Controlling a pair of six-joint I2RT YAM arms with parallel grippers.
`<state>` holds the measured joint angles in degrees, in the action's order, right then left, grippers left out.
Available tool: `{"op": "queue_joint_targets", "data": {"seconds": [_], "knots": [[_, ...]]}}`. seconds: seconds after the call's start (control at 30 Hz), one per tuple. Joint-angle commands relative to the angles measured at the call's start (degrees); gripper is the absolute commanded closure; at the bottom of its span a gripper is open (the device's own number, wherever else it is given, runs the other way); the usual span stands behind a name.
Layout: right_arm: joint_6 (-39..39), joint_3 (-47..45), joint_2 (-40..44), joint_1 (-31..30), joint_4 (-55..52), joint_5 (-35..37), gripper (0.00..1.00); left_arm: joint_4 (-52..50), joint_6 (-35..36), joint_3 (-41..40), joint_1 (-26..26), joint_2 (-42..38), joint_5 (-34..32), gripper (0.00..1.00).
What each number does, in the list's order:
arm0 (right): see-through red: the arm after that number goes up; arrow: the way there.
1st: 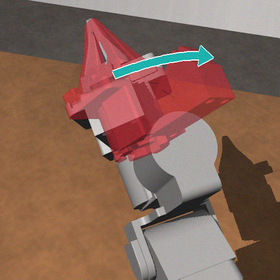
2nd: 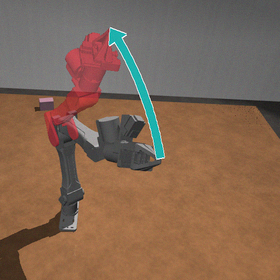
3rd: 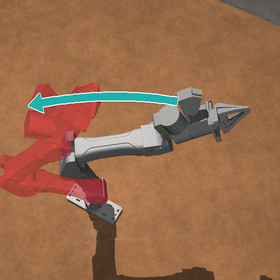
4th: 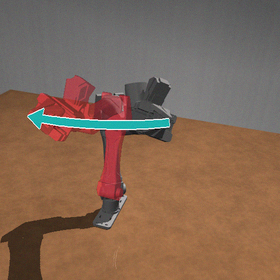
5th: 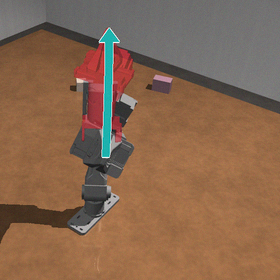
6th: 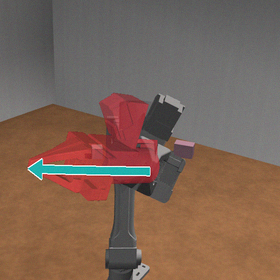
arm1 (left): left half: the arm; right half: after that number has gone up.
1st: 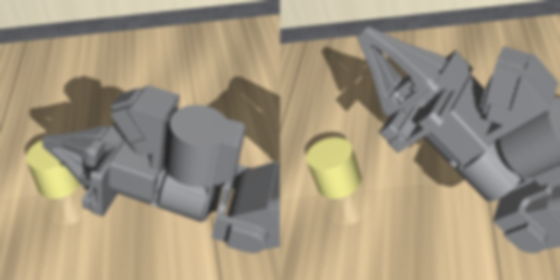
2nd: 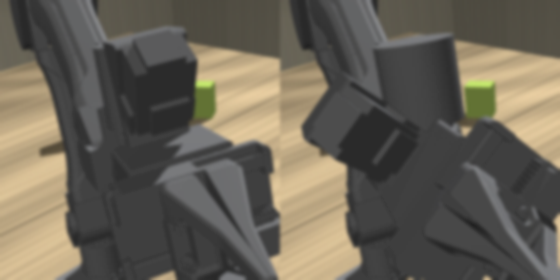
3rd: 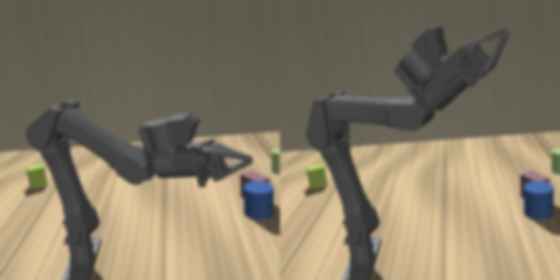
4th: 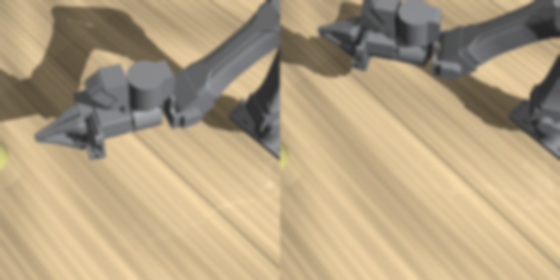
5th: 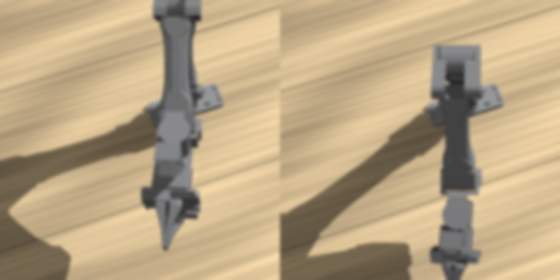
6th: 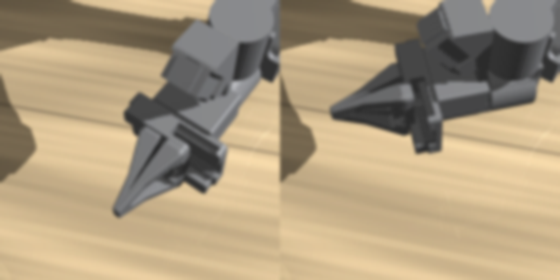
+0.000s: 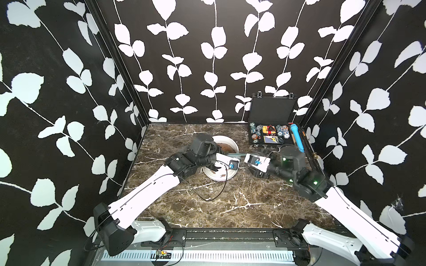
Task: Scrub the dried mud off the ceramic pot
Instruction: Pick up the brush from the center of the board.
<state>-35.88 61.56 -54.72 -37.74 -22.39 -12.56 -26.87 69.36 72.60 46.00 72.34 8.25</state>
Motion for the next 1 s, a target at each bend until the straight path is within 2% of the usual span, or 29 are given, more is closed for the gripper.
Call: {"op": "queue_joint_targets", "data": {"seconds": [0.0, 0.1, 0.17, 0.23, 0.3, 0.37, 0.63, 0.73, 0.97], "knots": [[11.22, 5.29, -0.55, 5.86, -0.72, -16.72, 0.24, 1.99, 2.50, -1.15, 0.23, -1.43, -1.98, 0.82], [17.48, 10.53, -3.53, 9.90, -2.96, -25.96, 0.22, 3.07, 4.61, -2.12, 0.47, -1.87, -3.79, 0.82], [18.30, 16.26, -7.55, 11.91, -8.92, -32.98, 0.21, 4.75, 5.86, -3.02, 0.58, -2.61, -4.66, 0.82], [14.31, 23.25, -12.33, 13.91, -20.19, -39.10, 0.21, 5.91, 6.82, -3.64, 0.65, -3.41, -4.93, 0.82], [6.77, 31.57, -17.89, 15.82, -34.75, -42.16, 0.20, 6.89, 8.45, -4.34, 0.75, -4.03, -5.52, 0.82], [2.49, 35.27, -21.15, 16.48, -41.61, -40.14, 0.20, 7.93, 8.81, -4.88, 0.79, -4.59, -5.61, 0.82], [-5.35, 41.00, -29.44, 16.51, -47.80, -35.13, 0.20, 8.82, 10.40, -6.61, 1.23, -5.80, -5.39, 0.81], [-9.51, 46.05, -35.35, 16.62, -53.41, -37.31, 0.22, 9.31, 10.98, -7.25, 1.37, -6.01, -5.67, 0.81], [-14.66, 52.67, -44.79, 16.55, -59.19, -41.87, 0.24, 10.24, 12.25, -6.90, 1.99, -5.38, -6.46, 0.81]]}}
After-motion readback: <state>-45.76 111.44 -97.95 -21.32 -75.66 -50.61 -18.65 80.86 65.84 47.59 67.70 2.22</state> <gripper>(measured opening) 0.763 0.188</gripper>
